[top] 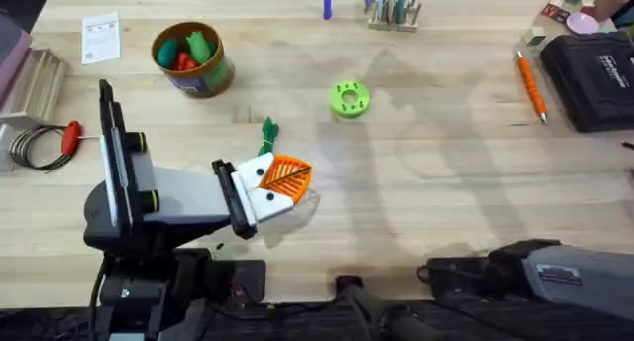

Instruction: Pick up the gripper from the table and insert it into the empty holder that is missing its gripper. Then pick up a screw, insert it into the mounting hole, and use the screwdriver to tighten it. Finally, clean up the table by picking up the vegetable and placing it into the bucket.

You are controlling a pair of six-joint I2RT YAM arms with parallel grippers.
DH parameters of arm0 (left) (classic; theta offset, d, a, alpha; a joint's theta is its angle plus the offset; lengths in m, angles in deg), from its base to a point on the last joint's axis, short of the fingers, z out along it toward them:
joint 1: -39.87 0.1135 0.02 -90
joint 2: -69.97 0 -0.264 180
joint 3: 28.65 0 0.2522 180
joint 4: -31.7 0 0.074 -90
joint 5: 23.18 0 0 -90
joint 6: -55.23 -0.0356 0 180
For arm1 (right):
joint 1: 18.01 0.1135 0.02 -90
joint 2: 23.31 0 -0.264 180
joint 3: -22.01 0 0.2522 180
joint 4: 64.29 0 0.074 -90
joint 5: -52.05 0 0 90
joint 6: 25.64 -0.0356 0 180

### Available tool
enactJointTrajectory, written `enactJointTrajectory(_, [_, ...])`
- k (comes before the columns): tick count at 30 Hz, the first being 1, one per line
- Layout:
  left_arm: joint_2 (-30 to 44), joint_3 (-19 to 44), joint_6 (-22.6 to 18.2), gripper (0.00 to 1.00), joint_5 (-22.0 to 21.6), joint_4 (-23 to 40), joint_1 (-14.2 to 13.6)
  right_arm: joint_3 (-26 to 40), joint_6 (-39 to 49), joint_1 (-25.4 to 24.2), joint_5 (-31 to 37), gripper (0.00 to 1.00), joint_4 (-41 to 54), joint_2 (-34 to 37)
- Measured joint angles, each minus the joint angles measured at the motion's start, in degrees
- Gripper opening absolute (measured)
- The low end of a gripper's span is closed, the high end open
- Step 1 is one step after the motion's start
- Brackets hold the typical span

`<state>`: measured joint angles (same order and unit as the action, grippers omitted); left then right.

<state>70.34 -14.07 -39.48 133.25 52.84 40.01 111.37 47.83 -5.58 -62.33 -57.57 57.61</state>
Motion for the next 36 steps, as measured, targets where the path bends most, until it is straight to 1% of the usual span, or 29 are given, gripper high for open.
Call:
enactJointTrajectory(4, [0.0, 0.0, 0.0, 0.006, -0.02, 0.0, 0.0, -7.5, -4.6, 1.59, -3.1, 0.023, -16.14, -0.12])
enactJointTrajectory(5, [0.0, 0.0, 0.0, 0.006, -0.02, 0.0, 0.0, -13.97, -8.08, 3.41, -4.44, 0.023, -28.22, -0.1])
enactJointTrajectory(7, [0.0, 0.0, 0.0, 0.006, -0.02, 0.0, 0.0, -17.41, -10.36, 5.06, -5.13, 0.023, -33.82, -0.06])
enactJointTrajectory(12, [0.0, 0.0, 0.01, 0.006, -0.01, 0.0, 0.0, -21.48, -13.8, 9.56, -7.13, 0.023, -39.35, -0.02])
enactJointTrajectory(17, [0.0, -0.01, 0.0, 0.006, -0.01, 0.0, 0.0, -21.79, -15.02, 14.72, -12.15, 0.023, -48.07, 0.49])
enactJointTrajectory(22, [0.0, -0.02, 0.0, 0.006, -0.02, 0.0, 0.0, -22.03, -15.26, 18.94, -15.62, 0.023, -53.56, 1.36])
enactJointTrajectory(25, [0.0, 0.0, 0.0, 0.006, -0.01, 0.0, 0.0, -24.0, -15.52, 20.55, -16.9, 0.023, -59.18, 2.55])
enactJointTrajectory(30, [0.0, -0.01, 0.0, 0.006, -0.02, 0.0, 0.0, -29.59, -16.64, 22.6, -18.15, 0.023, -70.11, 3.7])
enactJointTrajectory(32, [0.0, 0.0, 0.0, 0.006, 0.0, 0.0, 0.0, -31.28, -16.81, 23.22, -18.58, 0.023, -72.25, 3.7])
enactJointTrajectory(36, [0.0, -0.02, 0.0, 0.006, -0.02, 0.0, 0.0, -32.48, -16.96, 24.05, -19.04, 0.023, -72.71, 3.7])
